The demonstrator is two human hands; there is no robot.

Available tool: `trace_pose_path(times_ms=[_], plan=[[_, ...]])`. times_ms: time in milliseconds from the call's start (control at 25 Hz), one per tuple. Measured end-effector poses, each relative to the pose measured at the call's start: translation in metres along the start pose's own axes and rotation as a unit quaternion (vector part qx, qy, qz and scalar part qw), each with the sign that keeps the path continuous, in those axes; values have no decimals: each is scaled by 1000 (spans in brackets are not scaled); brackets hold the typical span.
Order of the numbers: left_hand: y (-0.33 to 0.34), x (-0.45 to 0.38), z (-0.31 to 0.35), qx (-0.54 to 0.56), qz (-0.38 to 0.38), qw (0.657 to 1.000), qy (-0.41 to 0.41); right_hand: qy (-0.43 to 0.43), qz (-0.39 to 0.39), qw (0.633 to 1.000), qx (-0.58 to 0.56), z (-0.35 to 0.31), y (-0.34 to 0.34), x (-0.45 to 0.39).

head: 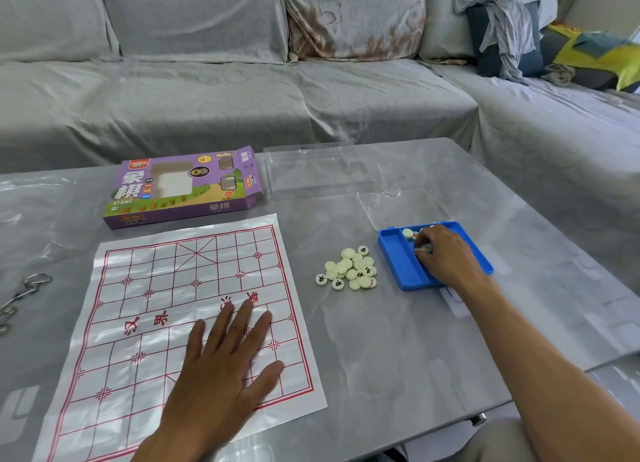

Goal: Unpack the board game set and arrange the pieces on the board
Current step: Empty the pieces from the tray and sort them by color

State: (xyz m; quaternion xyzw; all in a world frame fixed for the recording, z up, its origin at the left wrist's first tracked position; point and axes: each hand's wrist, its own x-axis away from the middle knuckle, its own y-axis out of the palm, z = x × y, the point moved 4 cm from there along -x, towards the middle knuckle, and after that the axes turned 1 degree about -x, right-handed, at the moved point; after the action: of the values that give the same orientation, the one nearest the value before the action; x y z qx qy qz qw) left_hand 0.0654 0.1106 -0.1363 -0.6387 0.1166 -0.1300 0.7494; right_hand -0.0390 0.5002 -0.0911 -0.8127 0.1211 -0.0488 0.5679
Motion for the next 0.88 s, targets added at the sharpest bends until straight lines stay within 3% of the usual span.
trace_pose_path(times_ms=[280, 520, 640, 760, 880], plan=[[0, 1, 1, 2, 14, 1000, 0, 25, -58, 998, 5, 4, 1, -2], [1, 0, 0, -4, 13, 1000, 0, 29, -17, 999, -4, -8, -6, 2], [1, 0, 0, -8, 17, 1000, 0, -45, -18, 992, -112, -43, -12, 12], [1, 0, 0, -10, 8, 1000, 4, -126, -106, 981, -104, -85, 8, 28], [2, 1, 0, -6, 12, 1000, 3, -138, -114, 975, -134, -98, 18, 29]])
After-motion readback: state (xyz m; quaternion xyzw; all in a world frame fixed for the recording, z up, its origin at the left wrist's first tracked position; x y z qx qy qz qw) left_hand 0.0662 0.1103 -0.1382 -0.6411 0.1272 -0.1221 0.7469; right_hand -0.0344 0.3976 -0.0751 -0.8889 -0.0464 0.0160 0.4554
